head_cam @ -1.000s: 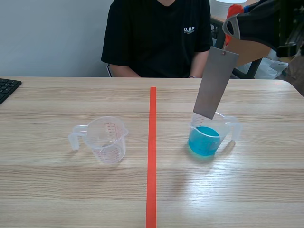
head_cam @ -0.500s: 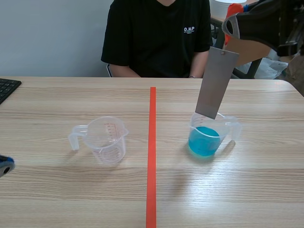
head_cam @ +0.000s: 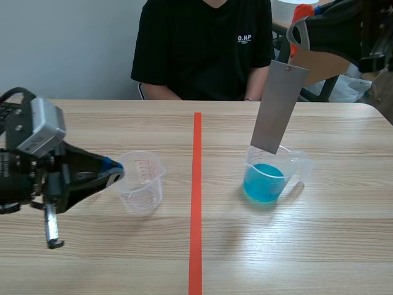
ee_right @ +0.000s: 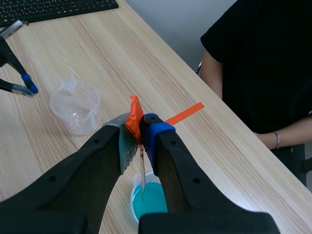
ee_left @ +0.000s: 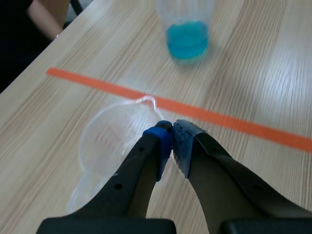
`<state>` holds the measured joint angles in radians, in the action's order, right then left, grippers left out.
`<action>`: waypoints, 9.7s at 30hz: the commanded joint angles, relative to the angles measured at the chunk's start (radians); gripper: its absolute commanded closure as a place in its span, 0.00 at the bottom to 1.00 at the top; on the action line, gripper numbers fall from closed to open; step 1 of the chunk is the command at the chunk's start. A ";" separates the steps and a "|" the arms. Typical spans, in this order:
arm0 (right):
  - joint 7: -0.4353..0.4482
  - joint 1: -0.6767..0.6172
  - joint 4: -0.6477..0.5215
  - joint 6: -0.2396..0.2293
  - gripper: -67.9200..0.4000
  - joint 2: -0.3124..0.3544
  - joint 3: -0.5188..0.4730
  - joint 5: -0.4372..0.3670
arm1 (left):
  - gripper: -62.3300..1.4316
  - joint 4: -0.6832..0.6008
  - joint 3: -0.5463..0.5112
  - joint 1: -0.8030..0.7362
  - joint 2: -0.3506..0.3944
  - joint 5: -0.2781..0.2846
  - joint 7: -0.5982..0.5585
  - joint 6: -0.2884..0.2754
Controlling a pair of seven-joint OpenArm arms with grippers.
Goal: Do the redox reaction experiment.
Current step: 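Raise the plate and point at it, then put the plate into the left beaker, then return to the home posture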
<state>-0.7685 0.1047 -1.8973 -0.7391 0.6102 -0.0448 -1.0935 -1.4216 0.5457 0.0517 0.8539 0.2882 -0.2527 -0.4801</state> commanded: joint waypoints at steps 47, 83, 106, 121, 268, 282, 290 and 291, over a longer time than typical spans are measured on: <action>0.004 0.014 -0.015 -0.006 0.98 0.018 -0.014 -0.018 | 0.91 0.462 0.332 0.483 -0.621 -0.045 0.138 0.117; 0.005 0.014 -0.015 -0.006 0.98 0.018 -0.014 -0.019 | 0.91 0.462 0.332 0.483 -0.629 -0.041 0.115 0.099; 0.008 0.014 -0.015 -0.006 0.98 0.015 -0.014 -0.022 | 0.91 0.462 0.332 0.483 -0.620 -0.041 0.089 0.100; 0.008 0.014 -0.015 -0.006 0.98 0.016 -0.014 -0.042 | 0.91 0.428 0.323 0.463 -0.529 0.027 0.084 0.092; 0.372 0.447 0.663 -0.006 0.98 -0.521 0.725 0.620 | 0.39 0.141 -0.658 -1.035 -0.498 0.060 0.066 0.336; 0.368 0.446 0.663 -0.006 0.67 -0.522 0.803 0.614 | 0.00 0.141 -0.658 -1.035 -0.498 0.060 0.063 0.340; 0.372 0.446 0.663 -0.006 0.15 -0.521 0.887 0.464 | 0.00 0.141 -0.658 -1.035 -0.498 0.060 0.063 0.340; 0.372 0.446 0.662 -0.006 0.09 -0.521 0.893 0.431 | 0.00 0.141 -0.658 -1.035 -0.498 0.060 0.063 0.340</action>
<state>-0.4118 0.5201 -1.2171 -0.7380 0.0917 0.8558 -0.6361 -1.2701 -0.1051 -0.9806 0.3527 0.3454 -0.1757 -0.1410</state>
